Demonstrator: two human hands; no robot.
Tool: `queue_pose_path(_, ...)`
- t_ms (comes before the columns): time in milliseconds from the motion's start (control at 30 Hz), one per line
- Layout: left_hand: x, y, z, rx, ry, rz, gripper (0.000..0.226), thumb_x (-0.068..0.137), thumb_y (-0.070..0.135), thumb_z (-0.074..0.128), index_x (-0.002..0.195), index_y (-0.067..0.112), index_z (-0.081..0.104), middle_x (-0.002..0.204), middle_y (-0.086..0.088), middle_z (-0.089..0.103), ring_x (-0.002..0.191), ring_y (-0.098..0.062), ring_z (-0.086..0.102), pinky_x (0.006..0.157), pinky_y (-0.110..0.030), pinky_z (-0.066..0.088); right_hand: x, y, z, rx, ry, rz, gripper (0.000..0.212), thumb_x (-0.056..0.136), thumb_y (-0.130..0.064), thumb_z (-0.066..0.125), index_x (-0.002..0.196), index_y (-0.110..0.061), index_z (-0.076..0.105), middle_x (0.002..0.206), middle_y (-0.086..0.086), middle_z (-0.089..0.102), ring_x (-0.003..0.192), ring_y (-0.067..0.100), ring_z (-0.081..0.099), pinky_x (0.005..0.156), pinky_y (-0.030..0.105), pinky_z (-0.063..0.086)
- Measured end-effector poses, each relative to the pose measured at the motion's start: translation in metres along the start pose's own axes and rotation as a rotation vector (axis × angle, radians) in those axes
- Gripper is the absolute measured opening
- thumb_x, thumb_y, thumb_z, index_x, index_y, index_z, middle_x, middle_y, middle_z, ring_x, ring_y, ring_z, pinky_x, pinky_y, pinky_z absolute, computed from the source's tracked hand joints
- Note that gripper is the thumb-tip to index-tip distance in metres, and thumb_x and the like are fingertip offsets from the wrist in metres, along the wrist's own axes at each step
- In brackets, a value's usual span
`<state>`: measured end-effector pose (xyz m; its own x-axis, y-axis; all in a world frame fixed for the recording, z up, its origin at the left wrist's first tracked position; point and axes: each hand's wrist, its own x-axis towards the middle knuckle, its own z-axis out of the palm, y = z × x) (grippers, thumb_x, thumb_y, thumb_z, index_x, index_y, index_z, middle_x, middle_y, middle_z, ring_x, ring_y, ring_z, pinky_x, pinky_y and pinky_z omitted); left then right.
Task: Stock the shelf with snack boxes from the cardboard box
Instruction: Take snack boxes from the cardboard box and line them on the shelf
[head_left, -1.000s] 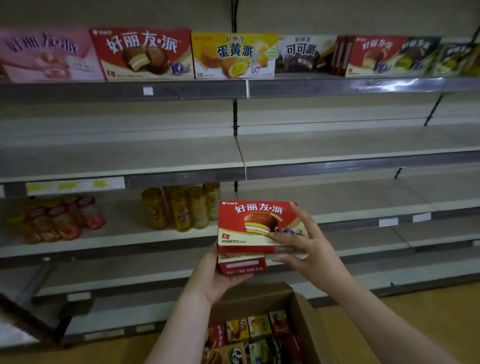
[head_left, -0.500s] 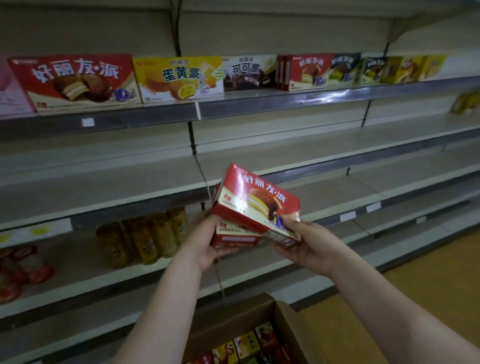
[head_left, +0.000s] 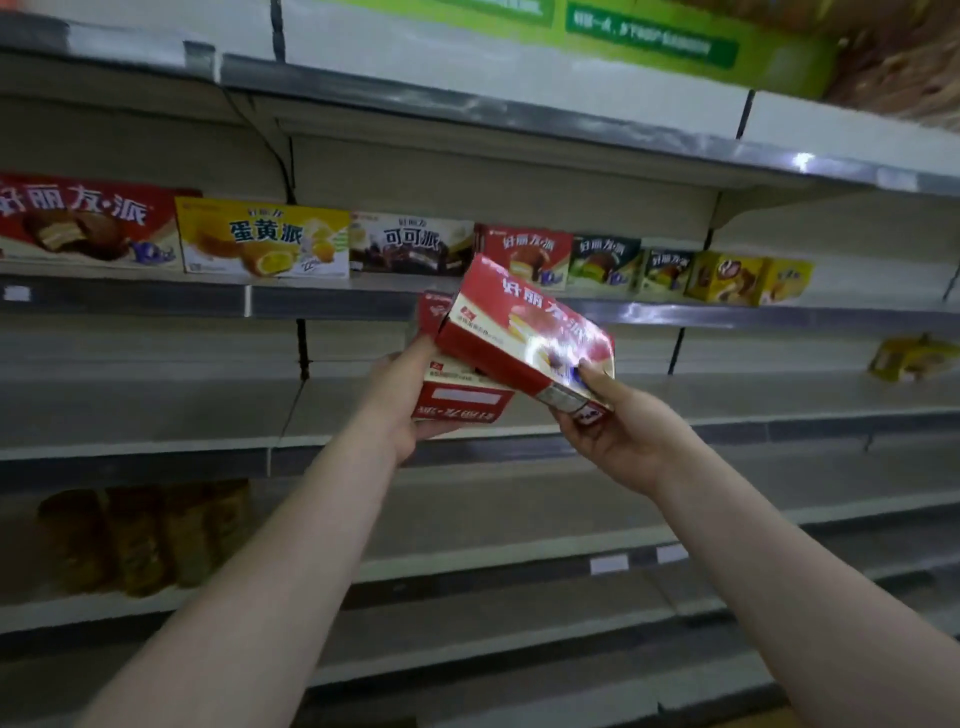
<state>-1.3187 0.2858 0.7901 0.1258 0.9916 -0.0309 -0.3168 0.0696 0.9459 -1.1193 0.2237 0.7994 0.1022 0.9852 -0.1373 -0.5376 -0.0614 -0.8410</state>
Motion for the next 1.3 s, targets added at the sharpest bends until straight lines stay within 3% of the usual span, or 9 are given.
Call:
queue_pose_path(133, 0.007, 0.003, 0.029, -0.13, 0.178, 0.083, 0.035, 0.087, 0.042, 0.066, 0.109, 0.016, 0.061, 0.097, -0.011, 0.073, 0.088, -0.026, 0.071, 0.079, -0.046, 0.058, 0.027, -0.044, -0.038, -0.005, 0.029, -0.042, 0.018, 0.089, -0.015, 0.065, 0.102, -0.004, 0.059, 0.088, 0.012, 0.069, 0.074, 0.02, 0.066, 0.054, 0.026, 0.057)
queue_pose_path(300, 0.034, 0.022, 0.039, -0.084, 0.29, 0.266, 0.059, 0.082, 0.039, 0.072, 0.13, 0.014, 0.049, 0.111, -0.011, 0.07, 0.093, -0.026, 0.072, 0.075, -0.045, 0.06, 0.077, -0.075, -0.044, -0.034, 0.038, -0.128, 0.015, 0.091, -0.011, 0.064, 0.105, -0.01, 0.059, 0.096, 0.009, 0.067, 0.083, 0.019, 0.064, 0.074, 0.035, 0.056)
queue_pose_path(433, 0.069, 0.047, 0.046, -0.067, 0.367, 0.374, 0.063, 0.079, 0.042, 0.073, 0.131, 0.018, 0.047, 0.112, -0.007, 0.07, 0.091, -0.022, 0.072, 0.082, -0.043, 0.058, 0.13, -0.101, -0.036, -0.107, 0.067, -0.244, 0.039, 0.09, -0.011, 0.066, 0.126, -0.013, 0.052, 0.113, 0.01, 0.064, 0.094, 0.022, 0.063, 0.077, 0.038, 0.055)
queue_pose_path(633, 0.134, 0.081, 0.073, -0.259, 0.214, 0.243, 0.025, 0.092, 0.036, 0.06, 0.102, 0.013, 0.061, 0.096, -0.012, 0.073, 0.093, -0.027, 0.069, 0.089, -0.044, 0.054, 0.218, -0.151, -0.029, -0.404, 0.055, -0.303, 0.047, 0.086, -0.008, 0.069, 0.125, -0.022, 0.046, 0.117, 0.007, 0.057, 0.105, 0.028, 0.058, 0.068, 0.038, 0.055)
queue_pose_path(767, 0.181, 0.089, 0.097, -0.36, 0.201, 0.14, 0.028, 0.09, 0.035, 0.063, 0.105, 0.01, 0.061, 0.088, -0.013, 0.073, 0.089, -0.027, 0.069, 0.085, -0.042, 0.055, 0.266, -0.164, -0.032, -0.538, -0.005, -0.249, 0.045, 0.087, -0.003, 0.067, 0.125, -0.017, 0.046, 0.112, 0.01, 0.058, 0.102, 0.027, 0.057, 0.08, 0.043, 0.053)
queue_pose_path(867, 0.216, 0.089, 0.116, -0.387, 0.231, 0.141, 0.032, 0.09, 0.038, 0.063, 0.105, 0.01, 0.062, 0.098, -0.013, 0.072, 0.087, -0.025, 0.07, 0.08, -0.039, 0.057, 0.29, -0.17, -0.034, -0.664, -0.042, -0.235, 0.044, 0.084, -0.001, 0.069, 0.121, -0.013, 0.048, 0.095, 0.008, 0.062, 0.087, 0.022, 0.059, 0.067, 0.03, 0.053)
queue_pose_path(1067, 0.263, 0.078, 0.146, -0.486, 0.361, 0.228, 0.03, 0.091, 0.046, 0.058, 0.097, 0.017, 0.063, 0.093, -0.005, 0.071, 0.08, -0.019, 0.068, 0.075, -0.033, 0.055, 0.326, -0.168, -0.041, -0.921, 0.033, -0.254, 0.043, 0.075, -0.009, 0.08, 0.114, -0.008, 0.062, 0.107, 0.008, 0.064, 0.102, 0.024, 0.057, 0.084, 0.033, 0.048)
queue_pose_path(1167, 0.268, 0.075, 0.155, -0.592, 0.398, 0.246, 0.028, 0.091, 0.048, 0.054, 0.091, 0.021, 0.061, 0.084, 0.0, 0.069, 0.075, -0.016, 0.065, 0.066, -0.029, 0.05, 0.345, -0.161, -0.036, -0.902, -0.031, -0.265, 0.058, 0.076, -0.012, 0.079, 0.128, -0.011, 0.054, 0.124, 0.009, 0.062, 0.111, 0.023, 0.056, 0.098, 0.038, 0.044)
queue_pose_path(1300, 0.283, 0.071, 0.155, -0.689, 0.424, 0.263, 0.04, 0.089, 0.054, 0.052, 0.11, 0.022, 0.063, 0.101, -0.001, 0.071, 0.092, -0.019, 0.067, 0.087, -0.035, 0.051, 0.346, -0.163, -0.017, -0.712, -0.059, -0.087, 0.044, 0.088, -0.034, 0.064, 0.123, -0.009, 0.055, 0.123, 0.011, 0.06, 0.117, 0.026, 0.049, 0.093, 0.037, 0.03)
